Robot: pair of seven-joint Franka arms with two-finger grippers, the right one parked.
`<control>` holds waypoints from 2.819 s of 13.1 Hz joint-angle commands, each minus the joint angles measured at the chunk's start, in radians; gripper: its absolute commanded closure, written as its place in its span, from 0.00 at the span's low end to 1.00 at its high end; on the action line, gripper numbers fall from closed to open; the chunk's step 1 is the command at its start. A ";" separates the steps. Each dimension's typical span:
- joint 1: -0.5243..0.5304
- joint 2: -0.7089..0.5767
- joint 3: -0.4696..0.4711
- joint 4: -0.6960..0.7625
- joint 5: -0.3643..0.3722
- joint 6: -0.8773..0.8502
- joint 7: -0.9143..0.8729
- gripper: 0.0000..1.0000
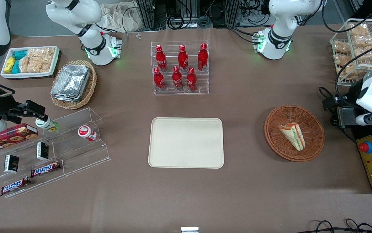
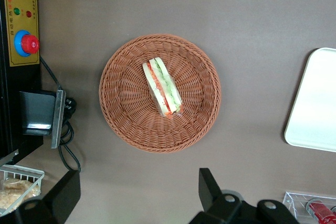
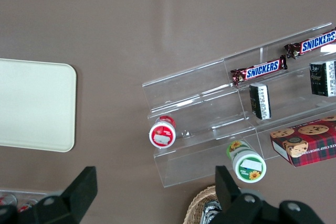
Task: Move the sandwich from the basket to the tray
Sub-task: 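Move the left gripper down over the wrapped sandwich in the wicker basket, then close the left gripper on the sandwich's upright edge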
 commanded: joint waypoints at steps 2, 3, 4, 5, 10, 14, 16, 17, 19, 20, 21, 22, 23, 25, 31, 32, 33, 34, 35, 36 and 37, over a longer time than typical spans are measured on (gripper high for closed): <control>-0.014 0.018 0.012 0.040 0.002 -0.066 0.000 0.00; -0.012 0.018 0.012 0.040 0.002 -0.065 0.001 0.00; -0.014 0.021 0.011 0.036 0.004 -0.065 0.003 0.00; -0.014 0.029 0.012 0.026 0.010 -0.066 -0.002 0.00; -0.014 -0.007 0.113 -0.241 -0.001 0.231 -0.138 0.01; -0.024 0.048 0.118 -0.323 -0.011 0.348 -0.382 0.01; -0.027 0.073 0.117 -0.351 -0.059 0.418 -0.414 0.01; -0.030 0.090 0.112 -0.351 -0.065 0.434 -0.433 0.01; -0.030 0.134 0.081 -0.351 -0.067 0.498 -0.480 0.01; -0.030 0.163 0.068 -0.354 -0.067 0.532 -0.497 0.01; -0.030 0.179 0.051 -0.363 -0.067 0.567 -0.521 0.01; -0.030 0.188 0.042 -0.377 -0.065 0.593 -0.528 0.01; -0.030 0.196 0.040 -0.383 -0.065 0.609 -0.526 0.01; -0.030 0.208 0.041 -0.403 -0.064 0.624 -0.522 0.01; -0.026 0.216 0.041 -0.516 -0.062 0.768 -0.522 0.01; -0.026 0.217 0.041 -0.533 -0.062 0.797 -0.522 0.01; -0.026 0.219 0.041 -0.547 -0.062 0.814 -0.522 0.01; -0.026 0.220 0.041 -0.556 -0.062 0.831 -0.522 0.01; -0.024 0.228 0.041 -0.563 -0.062 0.840 -0.522 0.01; -0.024 0.231 0.041 -0.561 -0.062 0.842 -0.522 0.05; -0.026 0.230 0.041 -0.561 -0.062 0.842 -0.522 0.31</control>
